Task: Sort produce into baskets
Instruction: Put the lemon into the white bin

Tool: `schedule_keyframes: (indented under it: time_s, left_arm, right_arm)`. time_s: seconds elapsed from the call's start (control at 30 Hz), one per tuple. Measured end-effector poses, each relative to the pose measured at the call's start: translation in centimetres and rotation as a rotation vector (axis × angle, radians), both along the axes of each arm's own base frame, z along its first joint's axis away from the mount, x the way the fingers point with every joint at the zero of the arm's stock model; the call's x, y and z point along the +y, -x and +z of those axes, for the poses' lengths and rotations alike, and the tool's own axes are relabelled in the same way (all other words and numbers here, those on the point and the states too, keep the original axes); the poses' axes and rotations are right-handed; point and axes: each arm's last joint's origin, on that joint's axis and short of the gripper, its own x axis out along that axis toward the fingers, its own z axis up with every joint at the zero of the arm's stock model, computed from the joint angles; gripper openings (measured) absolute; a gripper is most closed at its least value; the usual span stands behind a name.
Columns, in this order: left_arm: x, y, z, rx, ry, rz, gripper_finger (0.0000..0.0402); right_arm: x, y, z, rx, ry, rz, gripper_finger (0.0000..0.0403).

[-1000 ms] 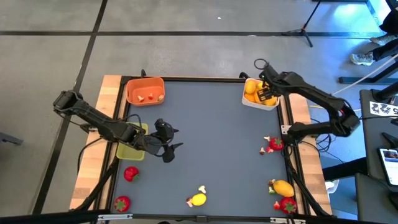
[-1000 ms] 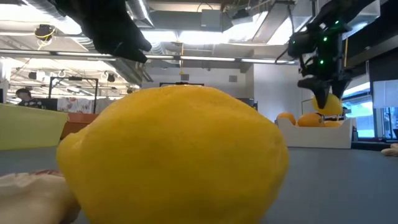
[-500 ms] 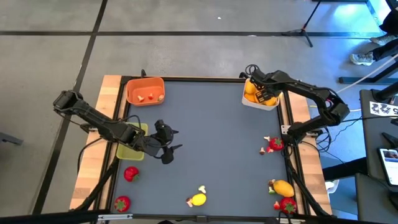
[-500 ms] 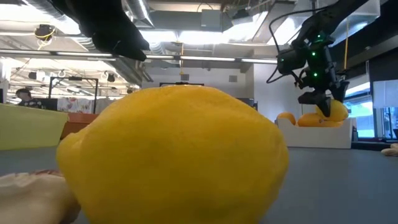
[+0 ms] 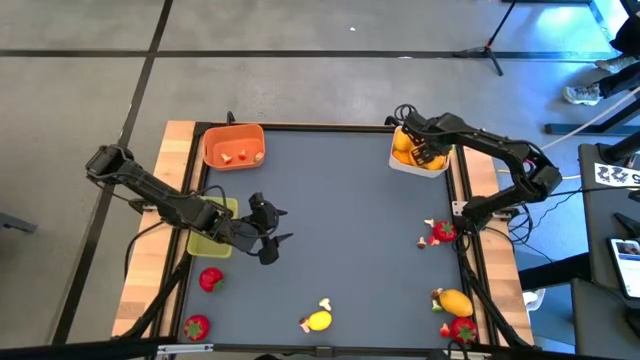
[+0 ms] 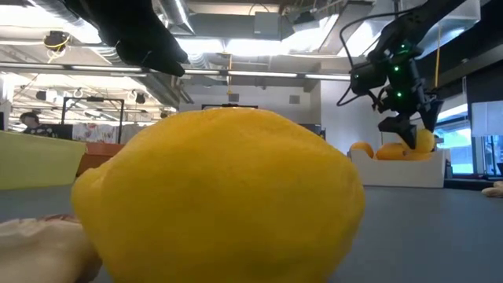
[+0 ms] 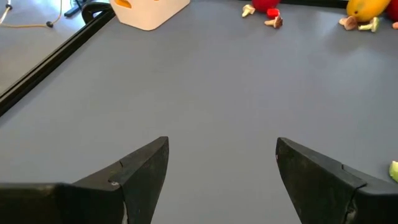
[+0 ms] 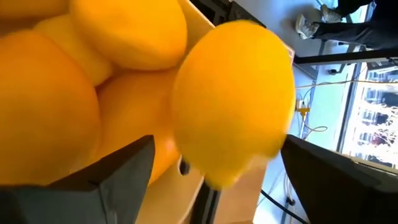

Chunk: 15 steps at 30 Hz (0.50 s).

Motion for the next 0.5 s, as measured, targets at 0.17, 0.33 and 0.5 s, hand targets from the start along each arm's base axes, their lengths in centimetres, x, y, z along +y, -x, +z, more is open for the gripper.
schedule_keyframes:
  time_s: [0.17, 0.33, 0.5]
  left_arm:
    - [0.0, 0.0, 0.0, 0.0, 0.0, 0.002, 0.0292]
    - [0.1, 0.0, 0.0, 0.0, 0.0, 0.003, 0.0292]
    - [0.1, 0.0, 0.0, 0.0, 0.0, 0.003, 0.0292]
  right_arm:
    - [0.1, 0.1, 1.0, 0.022, -0.03, 0.003, 0.0333]
    - [0.5, -0.1, 3.0, 0.029, -0.05, 0.018, 0.0323]
    - [2.8, -1.7, 5.3, -0.079, -0.057, 0.141, 0.0319]
